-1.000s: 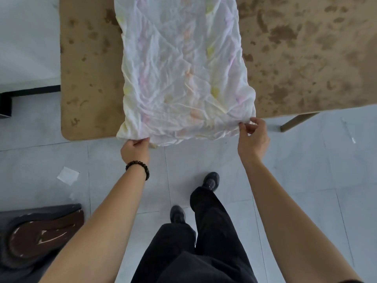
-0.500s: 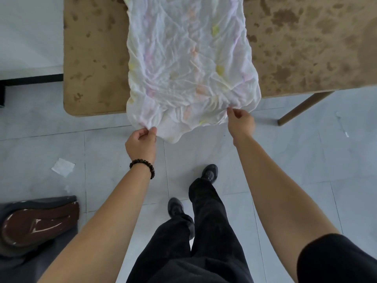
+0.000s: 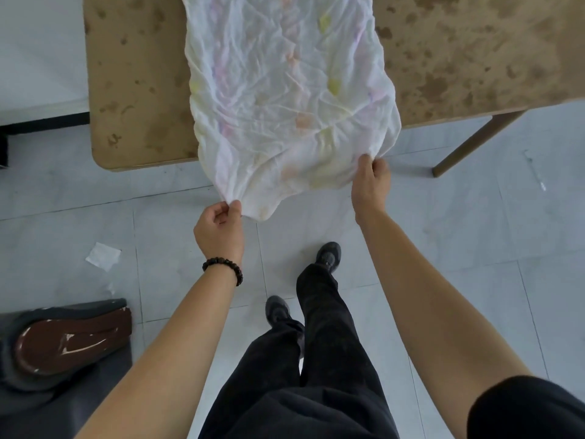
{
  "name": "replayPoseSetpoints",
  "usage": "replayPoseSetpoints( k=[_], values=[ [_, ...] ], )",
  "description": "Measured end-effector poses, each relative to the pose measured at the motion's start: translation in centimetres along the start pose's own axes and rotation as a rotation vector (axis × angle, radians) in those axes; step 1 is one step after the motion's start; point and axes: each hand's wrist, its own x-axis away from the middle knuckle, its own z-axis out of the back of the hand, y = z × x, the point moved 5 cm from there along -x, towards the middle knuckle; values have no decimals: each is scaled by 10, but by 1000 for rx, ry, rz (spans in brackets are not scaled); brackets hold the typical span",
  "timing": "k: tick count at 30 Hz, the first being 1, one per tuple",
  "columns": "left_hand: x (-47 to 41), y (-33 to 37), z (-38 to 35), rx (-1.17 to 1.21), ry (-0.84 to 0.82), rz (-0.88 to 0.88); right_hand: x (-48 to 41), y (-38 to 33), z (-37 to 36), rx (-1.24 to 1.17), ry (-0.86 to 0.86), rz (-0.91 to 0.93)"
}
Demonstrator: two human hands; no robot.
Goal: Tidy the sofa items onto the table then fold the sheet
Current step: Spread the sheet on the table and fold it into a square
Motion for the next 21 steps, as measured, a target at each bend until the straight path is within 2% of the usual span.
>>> replayPoseSetpoints(
  k=[2,4,5,8,9,11,15,18,21],
  values=[
    [6,-4,3,-55,69,-50,17,8,24,-47,182,95],
    [10,-14,1,-108,84,-63,18,26,45,34,302,44],
    [9,-22,-3,-138,52,-43,12,38,51,112,288,-28],
    [-8,-46,-17,-302,-93,80,-12,69,48,406,-23,-245],
    [-17,-51,-20,-358,-128,118,-19,70,46,495,-75,-252],
    [-37,-52,-24,-409,-147,163,-35,65,42,578,-48,-211],
    [-87,-21,-35,-329,-124,68,-65,36,26,354,-26,-166],
    [-115,3,-44,-148,-191,3,-78,15,14,175,-130,-66],
    [-119,5,-51,-16,-273,6,-80,9,9,140,-209,45]
  ],
)
